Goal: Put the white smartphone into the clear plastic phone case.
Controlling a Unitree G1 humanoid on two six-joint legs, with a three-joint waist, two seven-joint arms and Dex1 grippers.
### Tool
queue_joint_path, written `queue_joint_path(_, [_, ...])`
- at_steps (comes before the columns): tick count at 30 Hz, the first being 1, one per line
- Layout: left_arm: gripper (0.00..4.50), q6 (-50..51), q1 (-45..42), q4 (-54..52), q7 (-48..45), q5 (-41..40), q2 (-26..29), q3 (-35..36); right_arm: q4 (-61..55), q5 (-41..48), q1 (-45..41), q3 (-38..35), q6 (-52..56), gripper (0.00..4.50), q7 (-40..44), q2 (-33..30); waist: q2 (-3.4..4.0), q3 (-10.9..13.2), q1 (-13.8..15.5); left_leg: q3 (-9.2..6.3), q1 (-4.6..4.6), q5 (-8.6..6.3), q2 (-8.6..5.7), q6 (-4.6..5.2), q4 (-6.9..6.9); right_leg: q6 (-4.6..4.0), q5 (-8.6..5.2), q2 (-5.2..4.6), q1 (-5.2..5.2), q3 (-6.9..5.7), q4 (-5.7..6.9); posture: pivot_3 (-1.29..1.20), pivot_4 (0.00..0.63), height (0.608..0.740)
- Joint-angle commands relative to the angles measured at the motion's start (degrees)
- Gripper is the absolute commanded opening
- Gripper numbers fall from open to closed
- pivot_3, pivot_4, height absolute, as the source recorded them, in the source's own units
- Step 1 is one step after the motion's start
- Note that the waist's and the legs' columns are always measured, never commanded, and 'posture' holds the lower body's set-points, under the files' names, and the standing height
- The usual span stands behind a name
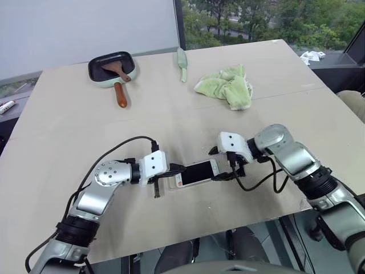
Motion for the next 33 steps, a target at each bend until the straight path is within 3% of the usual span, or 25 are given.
queue_joint_path(1, [0.00,1.99,1.56,1.94,-0.23,3.10,0.24,-3.04,-5.38,3.86,0.33,-4.29,2.39,4.46,0.89,-2.62,0.00,0.00,0.01,-0.01,0.00,0.00,0.00,0.00,0.00,0.00,0.00,0.00,0.00,0.00,0.00,0.00,0.150,0.740])
queue_joint_path(2, [0.00,2.04,1.50,1.91,-0.24,3.10,0.21,-3.06,-6.09,4.46,0.56,-4.82,2.74,4.46,1.28,-3.61,0.00,0.00,0.04,-0.01,0.00,0.00,0.00,0.00,0.00,0.00,0.00,0.00,0.00,0.00,0.00,0.00,0.150,0.740])
queue_joint_path(4, [0.00,2.51,1.50,1.28,0.05,2.82,-0.19,-3.08,-6.42,5.01,1.33,-5.85,2.99,3.95,1.15,-5.66,-0.01,0.00,0.12,-0.01,0.00,0.00,0.00,0.00,0.00,0.00,0.00,-0.01,0.01,-0.01,0.00,0.00,0.150,0.740])
queue_joint_path(6, [0.00,3.08,1.97,-0.15,0.31,1.96,-0.71,-2.84,-6.42,5.18,2.28,-5.72,2.87,3.14,1.28,-7.23,-0.01,-0.01,0.14,-0.01,-0.01,0.00,0.00,0.01,0.00,0.00,0.00,-0.02,0.02,-0.01,-0.02,0.00,0.150,0.740])
queue_joint_path(12, [0.00,7.60,2.37,-5.85,2.01,-4.32,-1.83,2.22,-6.56,4.36,3.76,-3.47,1.88,0.06,1.02,-7.94,-0.02,0.01,-0.08,0.00,-0.06,0.00,0.01,0.00,0.00,0.00,0.00,-0.01,0.02,0.01,0.00,0.00,0.150,0.740])
queue_joint_path(23, [0.00,11.37,11.37,-8.88,1.23,-10.72,5.58,15.63,-3.15,1.71,4.13,-1.21,-3.50,0.06,-0.78,-6.06,-0.08,0.12,0.00,0.00,-0.26,0.00,0.04,0.00,-0.02,0.00,0.00,0.01,-0.15,-0.01,-0.10,0.00,0.150,0.740])
queue_joint_path(33, [0.00,11.34,13.32,-9.84,1.02,-8.49,5.02,11.49,-2.45,0.72,4.06,0.12,-4.44,0.06,-1.22,-5.24,-0.06,0.13,-0.02,-0.01,-0.26,0.00,0.04,0.00,-0.03,0.00,0.00,0.01,-0.14,-0.02,-0.10,0.00,0.150,0.740])
